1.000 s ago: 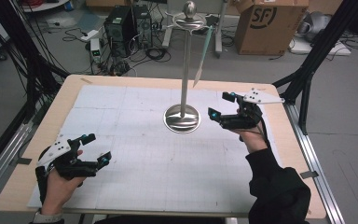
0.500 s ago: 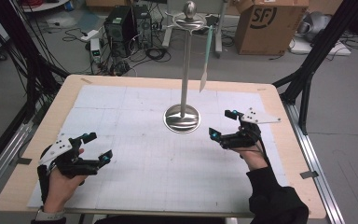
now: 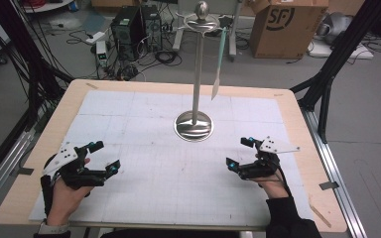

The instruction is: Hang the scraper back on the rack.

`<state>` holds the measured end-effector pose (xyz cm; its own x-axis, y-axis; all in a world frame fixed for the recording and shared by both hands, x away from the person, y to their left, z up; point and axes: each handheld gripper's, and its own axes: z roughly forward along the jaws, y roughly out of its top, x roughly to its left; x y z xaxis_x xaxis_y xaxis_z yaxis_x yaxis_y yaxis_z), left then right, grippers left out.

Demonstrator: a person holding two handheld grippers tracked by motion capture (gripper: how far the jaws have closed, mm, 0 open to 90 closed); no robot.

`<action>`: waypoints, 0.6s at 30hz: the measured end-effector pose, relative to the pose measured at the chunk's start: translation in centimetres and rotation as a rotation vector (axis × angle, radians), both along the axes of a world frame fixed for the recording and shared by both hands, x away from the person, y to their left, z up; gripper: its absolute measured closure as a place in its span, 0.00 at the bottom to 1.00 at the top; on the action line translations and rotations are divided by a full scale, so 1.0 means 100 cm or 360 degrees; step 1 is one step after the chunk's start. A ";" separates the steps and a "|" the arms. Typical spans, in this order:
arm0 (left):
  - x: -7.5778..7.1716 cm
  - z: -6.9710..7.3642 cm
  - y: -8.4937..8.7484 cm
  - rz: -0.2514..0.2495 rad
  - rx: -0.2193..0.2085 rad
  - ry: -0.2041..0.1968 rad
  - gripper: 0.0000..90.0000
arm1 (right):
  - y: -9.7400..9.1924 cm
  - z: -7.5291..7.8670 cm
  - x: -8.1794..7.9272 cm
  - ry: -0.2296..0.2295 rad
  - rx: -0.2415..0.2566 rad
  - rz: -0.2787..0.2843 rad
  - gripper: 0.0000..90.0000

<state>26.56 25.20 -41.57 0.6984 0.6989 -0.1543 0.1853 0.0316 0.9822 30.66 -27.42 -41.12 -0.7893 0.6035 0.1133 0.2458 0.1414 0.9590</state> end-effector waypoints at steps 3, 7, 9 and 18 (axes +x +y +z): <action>0.000 0.000 0.000 -0.0004 0.0007 0.0004 0.02 | -0.003 -0.002 -0.005 -0.0008 -0.0008 0.0009 0.01; 0.000 -0.001 0.000 -0.0006 0.0010 0.0007 0.02 | -0.001 -0.001 -0.010 -0.0035 -0.0038 0.0026 0.01; 0.000 -0.001 0.000 -0.0007 0.0007 0.0008 0.02 | 0.001 0.000 -0.012 -0.0045 -0.0042 0.0035 0.01; 0.001 -0.002 -0.001 0.0012 0.0004 0.0023 0.03 | -0.004 -0.001 -0.018 -0.0079 -0.0056 0.0026 0.01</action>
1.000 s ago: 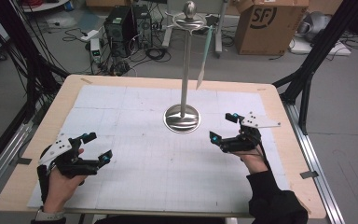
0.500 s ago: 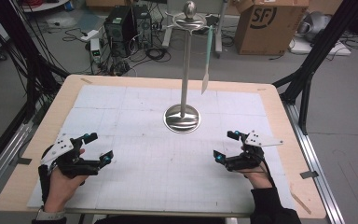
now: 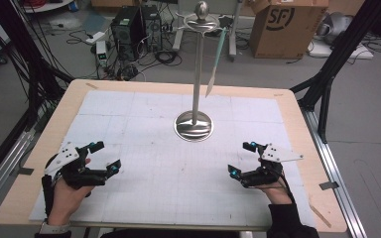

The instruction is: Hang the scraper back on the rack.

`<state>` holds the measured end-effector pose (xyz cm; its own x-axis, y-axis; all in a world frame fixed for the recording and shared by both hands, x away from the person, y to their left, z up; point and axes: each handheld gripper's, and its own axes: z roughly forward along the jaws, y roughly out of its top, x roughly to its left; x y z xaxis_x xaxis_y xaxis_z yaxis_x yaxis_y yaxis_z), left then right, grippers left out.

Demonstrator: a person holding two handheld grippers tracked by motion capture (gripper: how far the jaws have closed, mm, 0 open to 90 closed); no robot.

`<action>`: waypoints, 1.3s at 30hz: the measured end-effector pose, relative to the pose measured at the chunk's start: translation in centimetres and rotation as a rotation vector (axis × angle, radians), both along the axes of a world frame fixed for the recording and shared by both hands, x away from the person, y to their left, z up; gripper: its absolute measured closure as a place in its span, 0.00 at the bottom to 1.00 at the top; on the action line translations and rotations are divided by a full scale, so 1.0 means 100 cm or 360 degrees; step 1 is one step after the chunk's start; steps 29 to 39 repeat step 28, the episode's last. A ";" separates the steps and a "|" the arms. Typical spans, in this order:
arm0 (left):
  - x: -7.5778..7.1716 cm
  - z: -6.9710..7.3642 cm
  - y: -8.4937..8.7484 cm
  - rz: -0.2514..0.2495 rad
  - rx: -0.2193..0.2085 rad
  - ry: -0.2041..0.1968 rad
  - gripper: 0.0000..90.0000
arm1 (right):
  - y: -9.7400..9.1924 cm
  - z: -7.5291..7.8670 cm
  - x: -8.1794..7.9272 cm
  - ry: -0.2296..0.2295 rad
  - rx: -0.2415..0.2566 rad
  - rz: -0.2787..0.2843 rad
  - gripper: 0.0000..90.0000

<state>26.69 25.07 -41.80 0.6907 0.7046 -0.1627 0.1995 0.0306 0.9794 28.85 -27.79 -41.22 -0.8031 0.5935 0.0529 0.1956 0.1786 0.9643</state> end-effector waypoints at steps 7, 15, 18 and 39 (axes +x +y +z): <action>0.001 -0.001 0.000 -0.0027 -0.0023 0.0008 0.02 | -0.019 -0.008 -0.003 0.0005 0.0101 -0.0047 0.01; 0.002 -0.002 -0.001 -0.0051 -0.0028 0.0002 0.02 | -0.039 -0.007 -0.006 -0.0012 0.0197 -0.0081 0.01; 0.002 -0.003 -0.002 -0.0050 -0.0033 0.0002 0.02 | -0.041 -0.006 -0.008 -0.0056 0.0205 -0.0096 0.01; 0.002 -0.004 -0.005 -0.0064 -0.0022 -0.0002 0.02 | -0.041 -0.006 -0.007 -0.0054 0.0233 -0.0086 0.01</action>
